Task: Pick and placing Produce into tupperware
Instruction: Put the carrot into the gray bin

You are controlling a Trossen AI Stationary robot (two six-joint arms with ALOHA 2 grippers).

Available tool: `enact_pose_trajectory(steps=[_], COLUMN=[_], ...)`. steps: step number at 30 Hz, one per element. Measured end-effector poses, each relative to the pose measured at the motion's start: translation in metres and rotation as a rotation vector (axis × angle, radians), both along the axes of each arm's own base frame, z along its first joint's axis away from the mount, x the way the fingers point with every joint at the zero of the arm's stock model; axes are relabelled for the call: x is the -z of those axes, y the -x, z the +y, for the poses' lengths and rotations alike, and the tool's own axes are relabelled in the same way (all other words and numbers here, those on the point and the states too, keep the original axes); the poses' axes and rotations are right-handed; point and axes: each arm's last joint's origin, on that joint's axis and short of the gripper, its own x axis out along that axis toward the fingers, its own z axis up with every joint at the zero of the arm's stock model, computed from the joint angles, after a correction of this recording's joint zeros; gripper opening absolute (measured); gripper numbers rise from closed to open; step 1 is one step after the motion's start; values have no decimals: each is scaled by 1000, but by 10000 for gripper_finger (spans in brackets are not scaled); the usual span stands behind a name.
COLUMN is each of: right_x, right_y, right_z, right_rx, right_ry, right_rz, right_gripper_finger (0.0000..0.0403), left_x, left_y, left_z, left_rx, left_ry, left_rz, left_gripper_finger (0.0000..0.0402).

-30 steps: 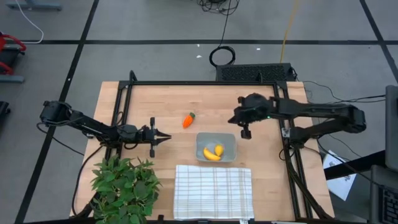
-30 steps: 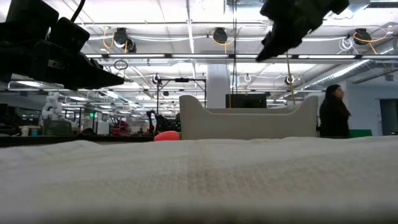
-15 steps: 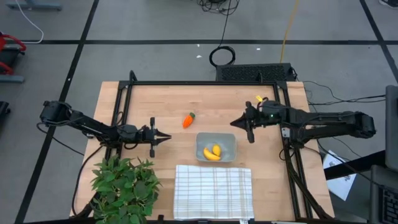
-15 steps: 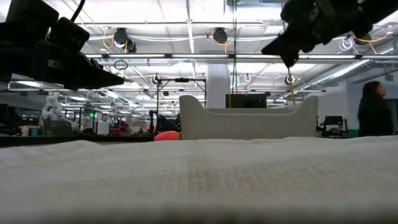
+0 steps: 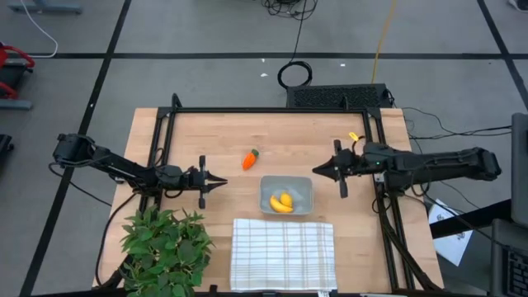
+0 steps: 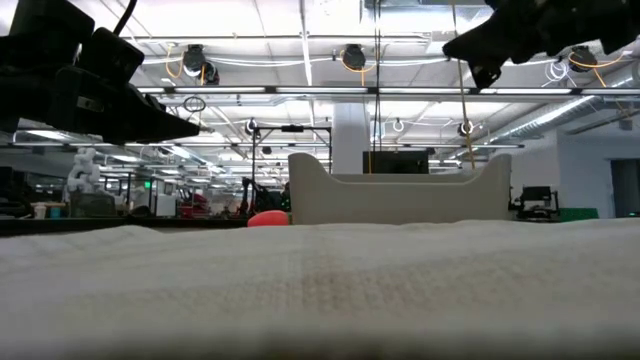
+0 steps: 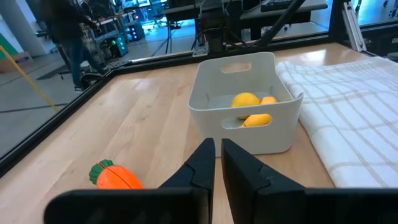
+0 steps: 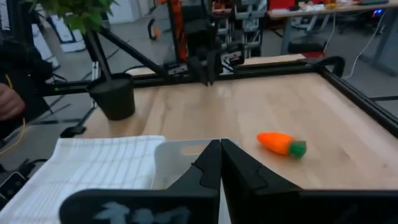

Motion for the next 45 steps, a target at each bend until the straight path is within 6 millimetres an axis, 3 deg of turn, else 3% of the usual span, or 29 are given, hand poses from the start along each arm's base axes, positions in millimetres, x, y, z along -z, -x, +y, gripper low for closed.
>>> enact_pose_trajectory(steps=[20, 25, 31, 40, 45], right_x=[40, 43, 42, 45, 44], right_y=[40, 41, 41, 41, 42], right_z=[-6, -4, -4, -4, 0], right_rx=[52, 15, 15, 6, -104], right_ry=[-3, -3, 10, 22, 42], right_rz=[-130, -140, -259, -260, -269], right_gripper_finger=[0, 0, 0, 0, 0], left_x=[-2, -13, -42, -77, -87], left_y=[-3, -20, -41, -56, -59], left_z=[0, 1, 14, 26, 37], left_rx=[-9, -97, -267, -290, -292], left_ry=[58, 100, 127, 137, 166], left_rz=[0, 134, 285, 223, 206], left_gripper_finger=[33, 33, 33, 33, 33])
